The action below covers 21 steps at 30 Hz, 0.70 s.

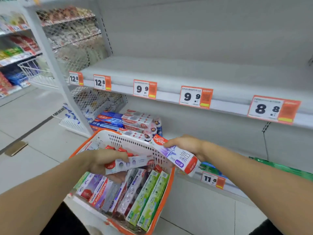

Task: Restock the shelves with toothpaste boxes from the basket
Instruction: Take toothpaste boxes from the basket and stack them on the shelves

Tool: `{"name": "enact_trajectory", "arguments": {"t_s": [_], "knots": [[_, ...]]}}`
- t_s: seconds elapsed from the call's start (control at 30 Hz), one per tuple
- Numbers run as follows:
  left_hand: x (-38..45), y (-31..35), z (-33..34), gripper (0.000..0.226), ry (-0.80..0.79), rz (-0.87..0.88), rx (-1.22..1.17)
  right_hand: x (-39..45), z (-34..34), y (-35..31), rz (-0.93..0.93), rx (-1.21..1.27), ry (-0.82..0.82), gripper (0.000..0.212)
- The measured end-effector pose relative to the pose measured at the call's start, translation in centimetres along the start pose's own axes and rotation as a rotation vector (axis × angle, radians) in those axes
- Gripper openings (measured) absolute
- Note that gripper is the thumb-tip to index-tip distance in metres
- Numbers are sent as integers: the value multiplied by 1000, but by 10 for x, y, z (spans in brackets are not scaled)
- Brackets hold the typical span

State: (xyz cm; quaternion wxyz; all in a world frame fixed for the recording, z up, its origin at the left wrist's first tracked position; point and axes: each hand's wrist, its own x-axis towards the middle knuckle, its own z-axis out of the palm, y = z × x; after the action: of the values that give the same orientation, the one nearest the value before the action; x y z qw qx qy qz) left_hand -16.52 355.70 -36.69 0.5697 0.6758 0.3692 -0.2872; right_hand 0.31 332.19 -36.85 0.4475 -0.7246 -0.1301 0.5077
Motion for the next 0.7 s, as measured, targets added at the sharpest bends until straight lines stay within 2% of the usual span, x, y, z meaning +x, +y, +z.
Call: {"name": "enact_trajectory", "arguments": {"t_s": [0.1, 0.2, 0.33, 0.43, 0.5, 0.53, 0.6, 0.67, 0.7], "knots": [[-23, 13, 10, 68, 27, 184, -158, -19, -13, -14, -13, 15, -67, 27], [-42, 21, 29, 63, 113, 421, -306, -44, -24, -26, -5, 36, -125, 26], [-65, 43, 53, 71, 30, 658, -517, -85, -52, -35, -194, 44, -48, 44], [-64, 71, 68, 49, -22, 728, -680, -115, -72, -46, -384, 210, 138, 39], [-58, 92, 82, 47, 12, 756, -713, -126, -83, -60, -580, 231, 336, 40], [-55, 99, 88, 50, 39, 774, -706, -130, -90, -68, -690, 175, 454, 42], [-49, 104, 95, 54, 64, 799, -704, -133, -104, -83, -845, -136, 719, 45], [-40, 104, 94, 54, 88, 817, -696, -124, -124, -90, -822, -442, 870, 49], [-35, 104, 93, 52, 101, 826, -694, -117, -133, -91, -764, -503, 910, 50]]}}
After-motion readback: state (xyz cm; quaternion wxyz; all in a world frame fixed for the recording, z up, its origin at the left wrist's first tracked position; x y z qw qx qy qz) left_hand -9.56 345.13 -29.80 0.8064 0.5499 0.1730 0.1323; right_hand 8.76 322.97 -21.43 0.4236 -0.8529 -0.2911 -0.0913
